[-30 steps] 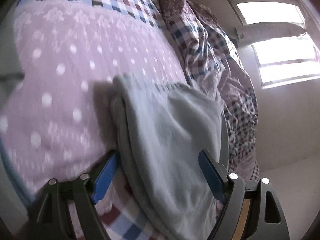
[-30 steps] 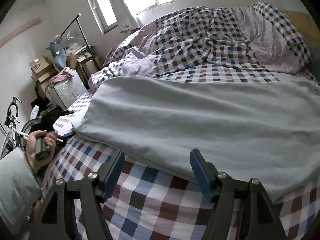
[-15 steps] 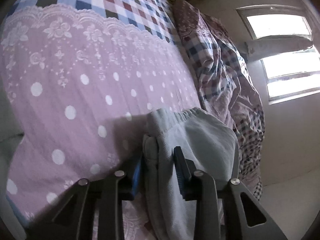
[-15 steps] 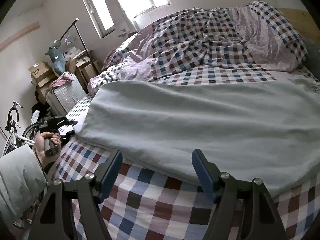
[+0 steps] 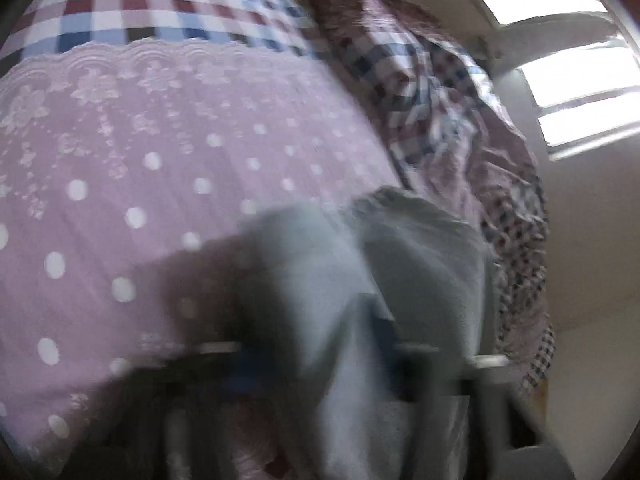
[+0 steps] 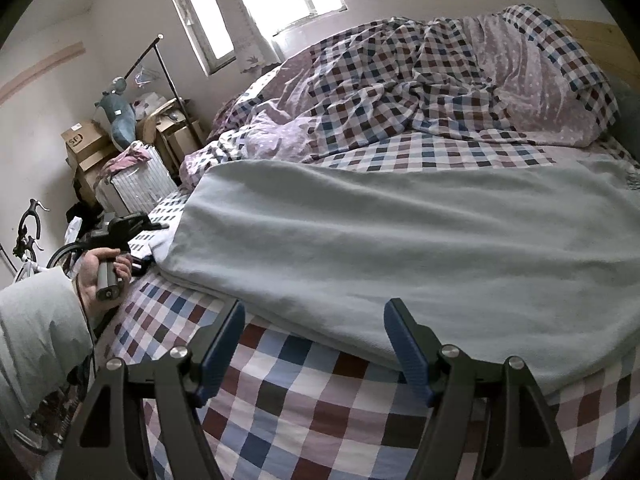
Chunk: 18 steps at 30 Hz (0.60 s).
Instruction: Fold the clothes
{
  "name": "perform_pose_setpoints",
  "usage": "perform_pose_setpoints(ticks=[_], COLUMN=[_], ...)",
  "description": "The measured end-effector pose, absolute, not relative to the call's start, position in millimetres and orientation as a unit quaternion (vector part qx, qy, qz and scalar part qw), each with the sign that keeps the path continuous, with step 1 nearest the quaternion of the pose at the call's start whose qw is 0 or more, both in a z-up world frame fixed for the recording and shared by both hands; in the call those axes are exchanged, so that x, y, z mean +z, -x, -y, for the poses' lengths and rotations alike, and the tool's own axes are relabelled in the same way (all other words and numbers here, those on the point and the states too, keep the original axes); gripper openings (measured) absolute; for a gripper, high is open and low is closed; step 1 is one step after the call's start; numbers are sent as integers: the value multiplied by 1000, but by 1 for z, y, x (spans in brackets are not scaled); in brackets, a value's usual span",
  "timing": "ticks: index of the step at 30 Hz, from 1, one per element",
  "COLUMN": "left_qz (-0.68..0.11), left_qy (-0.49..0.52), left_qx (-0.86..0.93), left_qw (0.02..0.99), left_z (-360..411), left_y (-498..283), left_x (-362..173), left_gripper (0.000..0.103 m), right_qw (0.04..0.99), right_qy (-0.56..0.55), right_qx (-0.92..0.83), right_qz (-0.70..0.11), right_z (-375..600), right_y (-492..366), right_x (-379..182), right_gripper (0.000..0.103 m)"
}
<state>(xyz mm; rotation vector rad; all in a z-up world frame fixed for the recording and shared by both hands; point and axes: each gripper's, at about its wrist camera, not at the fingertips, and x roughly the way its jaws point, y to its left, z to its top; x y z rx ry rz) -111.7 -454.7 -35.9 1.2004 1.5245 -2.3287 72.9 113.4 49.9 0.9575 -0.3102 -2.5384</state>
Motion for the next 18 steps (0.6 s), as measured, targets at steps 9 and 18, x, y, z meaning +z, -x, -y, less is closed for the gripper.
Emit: perform_pose_setpoints(ticks=[9, 18], left_qz=[-458, -270], left_qy=[-292, -224], left_qx=[-836, -931], left_qw=[75, -103], left_z=[423, 224], left_y=[78, 62], left_x=[52, 210], left_gripper=[12, 12], right_qw=[204, 198], right_qy=[-354, -350], right_qx=[-902, -881], right_qz=[137, 249], right_z=[-126, -180], right_y=[-70, -64], right_x=[47, 48], right_gripper=[76, 77])
